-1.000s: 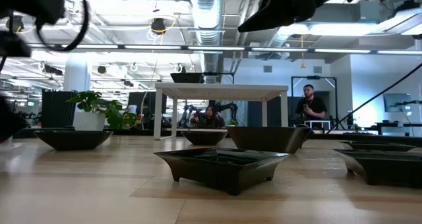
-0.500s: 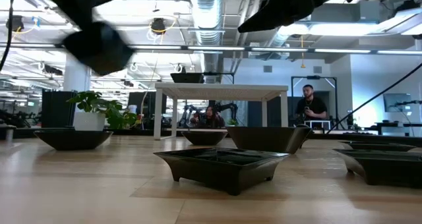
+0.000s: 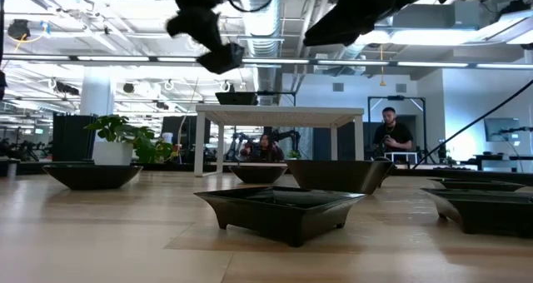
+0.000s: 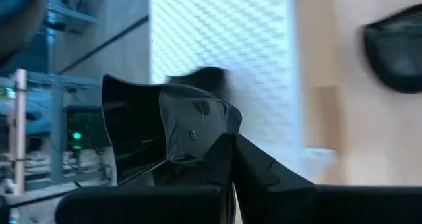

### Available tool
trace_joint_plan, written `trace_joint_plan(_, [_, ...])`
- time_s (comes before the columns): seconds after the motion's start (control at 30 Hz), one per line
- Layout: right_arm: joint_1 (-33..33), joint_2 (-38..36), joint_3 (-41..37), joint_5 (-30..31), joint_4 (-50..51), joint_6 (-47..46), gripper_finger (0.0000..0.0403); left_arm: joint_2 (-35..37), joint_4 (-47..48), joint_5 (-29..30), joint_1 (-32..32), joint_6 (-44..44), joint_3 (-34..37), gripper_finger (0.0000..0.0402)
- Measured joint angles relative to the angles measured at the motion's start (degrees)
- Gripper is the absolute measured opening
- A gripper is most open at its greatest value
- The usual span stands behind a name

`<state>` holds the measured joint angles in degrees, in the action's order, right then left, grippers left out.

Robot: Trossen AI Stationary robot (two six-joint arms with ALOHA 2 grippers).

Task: Pick & Place Mini shaped plates
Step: Stack the black distorted square plate on top of the black distorted square plates on the shelf

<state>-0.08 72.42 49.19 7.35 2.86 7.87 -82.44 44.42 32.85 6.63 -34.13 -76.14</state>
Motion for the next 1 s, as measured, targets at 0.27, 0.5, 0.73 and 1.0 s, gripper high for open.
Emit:
trace_joint_plan(0.27, [0.0,0.0,0.0,0.0,4.3,-0.9,0.0171,-3.7,-7.0,-9.3,8.6,-10.5,0.0,0.0007])
trace_joint_plan(0.5, [0.2,0.0,0.0,0.1,4.6,-2.1,0.0168,-6.8,-7.5,-10.2,9.6,-10.6,0.0,0.0007])
trace_joint_plan(0.73, [0.2,0.0,0.0,0.1,4.6,-2.4,0.0167,-8.1,-7.6,-10.3,9.5,-10.5,0.0,0.0009])
trace_joint_plan(1.0, [0.2,0.0,0.0,0.1,4.5,-1.9,0.0165,-8.1,-7.7,-9.2,9.6,-9.3,0.0,0.0019])
